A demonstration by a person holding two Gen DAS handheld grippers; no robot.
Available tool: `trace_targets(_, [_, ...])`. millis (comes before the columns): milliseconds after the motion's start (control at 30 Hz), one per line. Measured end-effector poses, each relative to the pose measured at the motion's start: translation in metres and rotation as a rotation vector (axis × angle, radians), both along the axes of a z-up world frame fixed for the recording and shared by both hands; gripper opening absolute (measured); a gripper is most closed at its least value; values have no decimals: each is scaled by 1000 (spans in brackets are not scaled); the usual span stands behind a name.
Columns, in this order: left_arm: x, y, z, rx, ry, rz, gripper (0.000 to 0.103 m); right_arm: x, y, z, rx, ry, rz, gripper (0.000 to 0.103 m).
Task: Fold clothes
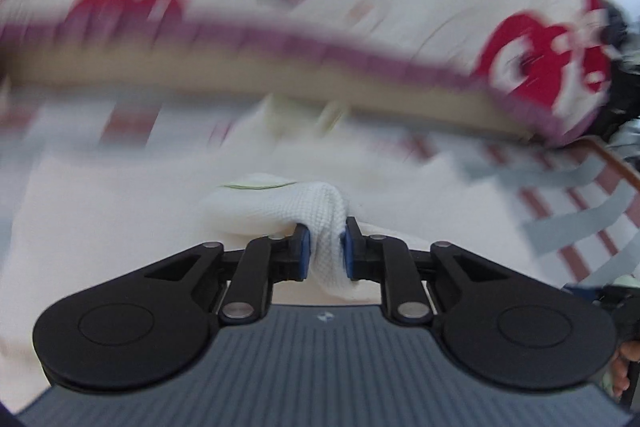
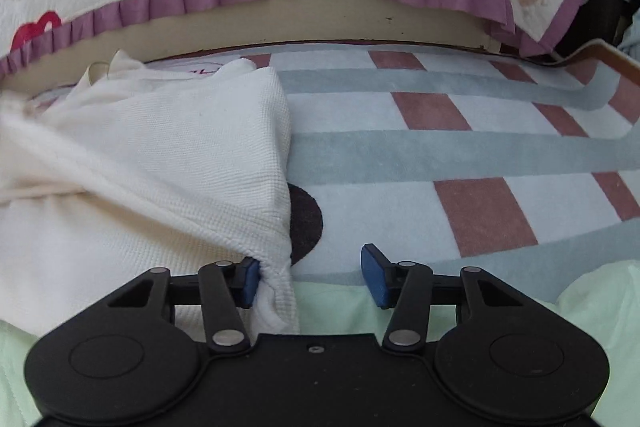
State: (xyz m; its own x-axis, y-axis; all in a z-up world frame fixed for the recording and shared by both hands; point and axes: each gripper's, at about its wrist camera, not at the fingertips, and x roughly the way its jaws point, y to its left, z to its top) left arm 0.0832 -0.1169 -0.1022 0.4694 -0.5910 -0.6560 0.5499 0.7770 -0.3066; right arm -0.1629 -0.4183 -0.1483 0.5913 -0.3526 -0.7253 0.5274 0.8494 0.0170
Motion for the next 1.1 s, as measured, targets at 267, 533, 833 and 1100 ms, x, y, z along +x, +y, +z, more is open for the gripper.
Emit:
trace_targets(267, [29, 45, -3, -48, 161, 127, 25, 3, 12, 4, -97, 55, 26, 51])
trace_targets(533, [42, 49, -23, -249, 200, 91, 53, 2, 13, 7, -77, 45, 9, 48])
trace_targets(833, [34, 30, -11, 51, 2, 82, 14, -10, 17, 5, -58, 4, -32, 44])
trace_targets(1100, [49, 113, -16, 23, 185, 410, 14, -5, 20, 10, -59, 47, -76, 44])
